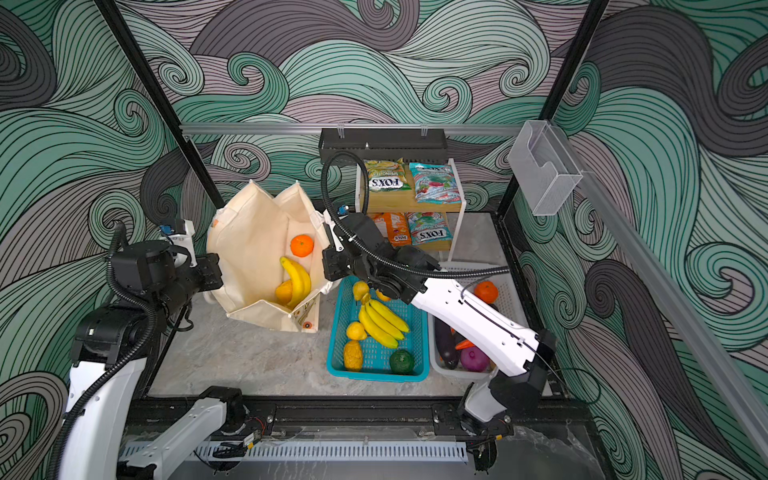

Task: Place the food into the grocery bag and tie it
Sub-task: 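Move the right gripper out of the bag toward the candy shelf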

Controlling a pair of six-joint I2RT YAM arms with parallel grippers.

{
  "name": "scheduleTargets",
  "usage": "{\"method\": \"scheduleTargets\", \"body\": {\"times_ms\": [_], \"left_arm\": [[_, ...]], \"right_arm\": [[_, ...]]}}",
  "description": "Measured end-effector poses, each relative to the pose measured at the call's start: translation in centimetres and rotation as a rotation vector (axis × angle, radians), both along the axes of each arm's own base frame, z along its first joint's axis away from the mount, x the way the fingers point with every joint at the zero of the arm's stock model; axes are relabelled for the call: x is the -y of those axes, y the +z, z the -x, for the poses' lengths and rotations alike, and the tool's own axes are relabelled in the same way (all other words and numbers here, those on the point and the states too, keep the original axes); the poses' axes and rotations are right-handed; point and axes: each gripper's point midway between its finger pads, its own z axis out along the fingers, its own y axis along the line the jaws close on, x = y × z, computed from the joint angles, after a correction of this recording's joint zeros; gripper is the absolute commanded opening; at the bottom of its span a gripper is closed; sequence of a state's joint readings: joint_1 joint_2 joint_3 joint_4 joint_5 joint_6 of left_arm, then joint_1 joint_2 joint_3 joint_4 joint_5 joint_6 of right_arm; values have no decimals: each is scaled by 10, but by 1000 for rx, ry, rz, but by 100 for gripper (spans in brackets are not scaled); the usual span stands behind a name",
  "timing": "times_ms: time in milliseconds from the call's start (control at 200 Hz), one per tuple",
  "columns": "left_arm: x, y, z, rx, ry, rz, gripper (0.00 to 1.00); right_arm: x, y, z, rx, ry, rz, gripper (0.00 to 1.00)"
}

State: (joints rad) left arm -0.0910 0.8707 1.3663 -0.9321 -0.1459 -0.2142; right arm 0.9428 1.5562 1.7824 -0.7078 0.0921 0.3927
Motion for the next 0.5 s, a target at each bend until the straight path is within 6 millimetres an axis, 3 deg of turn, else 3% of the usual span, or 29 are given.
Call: {"method": "scheduleTargets", "body": {"times_ms": [265, 500], "left_arm": [[-10, -25, -1, -98, 52, -42, 0], [6, -50, -9, -157, -24, 9, 0]], "right_arm": [[12, -66, -19, -138, -34, 200, 0], [-2, -69, -11, -162, 22, 201, 0]]}}
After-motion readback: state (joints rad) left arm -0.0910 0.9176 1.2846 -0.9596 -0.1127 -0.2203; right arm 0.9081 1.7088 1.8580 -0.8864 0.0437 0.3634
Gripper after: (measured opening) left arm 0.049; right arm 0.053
